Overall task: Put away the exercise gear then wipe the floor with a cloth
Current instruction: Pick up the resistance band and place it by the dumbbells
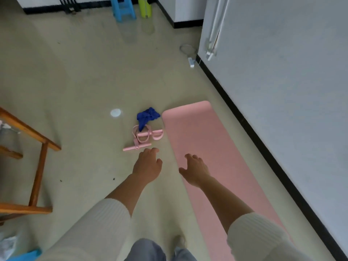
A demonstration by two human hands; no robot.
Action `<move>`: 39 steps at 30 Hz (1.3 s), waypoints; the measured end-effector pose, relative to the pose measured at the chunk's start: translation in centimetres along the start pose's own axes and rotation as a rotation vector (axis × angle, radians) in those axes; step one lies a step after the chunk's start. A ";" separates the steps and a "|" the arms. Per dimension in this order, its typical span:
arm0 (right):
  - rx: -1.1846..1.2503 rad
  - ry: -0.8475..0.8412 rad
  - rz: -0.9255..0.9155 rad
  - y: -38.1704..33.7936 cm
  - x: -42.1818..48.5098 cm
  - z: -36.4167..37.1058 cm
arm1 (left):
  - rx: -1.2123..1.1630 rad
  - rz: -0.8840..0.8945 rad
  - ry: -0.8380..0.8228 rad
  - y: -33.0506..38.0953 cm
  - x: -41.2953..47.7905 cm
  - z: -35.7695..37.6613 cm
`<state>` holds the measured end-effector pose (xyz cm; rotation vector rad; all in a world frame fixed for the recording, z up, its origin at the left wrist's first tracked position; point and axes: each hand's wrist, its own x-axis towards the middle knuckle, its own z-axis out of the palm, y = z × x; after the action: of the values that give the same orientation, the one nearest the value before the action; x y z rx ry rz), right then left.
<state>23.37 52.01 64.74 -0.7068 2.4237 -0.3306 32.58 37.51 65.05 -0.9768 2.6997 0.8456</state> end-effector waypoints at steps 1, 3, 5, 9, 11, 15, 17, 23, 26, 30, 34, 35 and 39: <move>-0.012 -0.007 -0.016 -1.1 2.1 -0.7 | -0.004 -0.017 0.009 -0.5 1.9 -1.1; -0.032 -0.026 -0.039 -3.2 6.2 -1.7 | -0.015 -0.060 0.026 -1.8 5.9 -2.9; -0.038 -0.044 -0.054 -5.4 10.6 -2.1 | -0.021 -0.087 0.031 -3.5 10.2 -4.4; -0.033 -0.070 -0.050 -10.0 20.6 -2.1 | -0.006 -0.098 0.001 -8.2 20.5 -6.7; -0.025 -0.083 -0.010 -12.1 26.3 -1.7 | -0.001 -0.090 -0.042 -10.7 26.3 -7.8; 0.005 -0.151 0.114 -16.0 36.7 -0.2 | -0.048 -0.108 -0.118 -15.7 36.8 -9.7; 0.012 -0.182 0.122 -17.5 41.7 1.1 | -0.046 -0.148 -0.140 -18.6 41.8 -10.0; -0.011 -0.246 0.108 -17.8 55.4 7.5 | -0.094 -0.262 -0.235 -27.3 53.5 -4.1; -0.045 -0.287 0.124 -15.4 62.0 13.3 | -0.134 -0.286 -0.254 -31.5 58.0 2.0; -0.107 -0.350 0.154 -11.2 69.4 22.5 | -0.141 -0.326 -0.325 -38.2 62.0 11.9; -0.160 -0.383 0.134 -7.6 75.5 30.9 | -0.102 -0.407 -0.382 -44.2 65.2 21.2; -0.176 -0.382 0.123 -6.8 76.8 32.6 | -0.088 -0.427 -0.396 -45.2 66.0 23.1; -0.198 -0.346 0.151 -5.0 81.5 37.7 | -0.146 -0.495 -0.376 -47.8 68.8 29.6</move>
<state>-7.97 -0.11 -1.60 -0.6027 2.1776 0.0896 7.63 -13.49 -3.27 -1.2892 1.9844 1.0022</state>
